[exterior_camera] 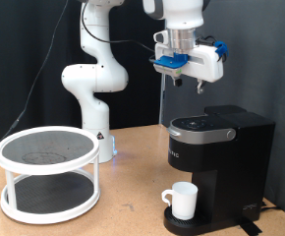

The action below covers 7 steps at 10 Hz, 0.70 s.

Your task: Make a cup of coffee with the keurig machine

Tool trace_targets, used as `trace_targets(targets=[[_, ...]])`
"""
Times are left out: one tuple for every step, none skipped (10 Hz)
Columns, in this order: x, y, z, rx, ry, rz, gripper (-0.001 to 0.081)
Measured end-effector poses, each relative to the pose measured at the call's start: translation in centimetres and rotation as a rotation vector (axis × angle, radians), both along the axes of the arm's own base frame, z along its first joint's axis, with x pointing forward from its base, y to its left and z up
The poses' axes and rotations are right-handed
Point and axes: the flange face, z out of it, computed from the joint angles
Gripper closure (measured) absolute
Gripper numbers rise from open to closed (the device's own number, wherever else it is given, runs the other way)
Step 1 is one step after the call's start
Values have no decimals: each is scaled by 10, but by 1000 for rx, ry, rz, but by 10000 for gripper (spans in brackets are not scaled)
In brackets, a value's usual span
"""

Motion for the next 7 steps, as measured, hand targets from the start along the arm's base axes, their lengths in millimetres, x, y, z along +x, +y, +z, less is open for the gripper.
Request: trace_targets(targets=[[3, -1, -2, -12, 10, 0, 459], [6, -2, -4, -21, 19, 1, 459], [10, -3, -6, -26, 28, 3, 594], [13, -4, -9, -28, 38, 5, 594], [16, -5, -13, -30, 51, 8, 751], [19, -5, -19, -32, 66, 12, 788], [21, -5, -25, -34, 79, 16, 788]])
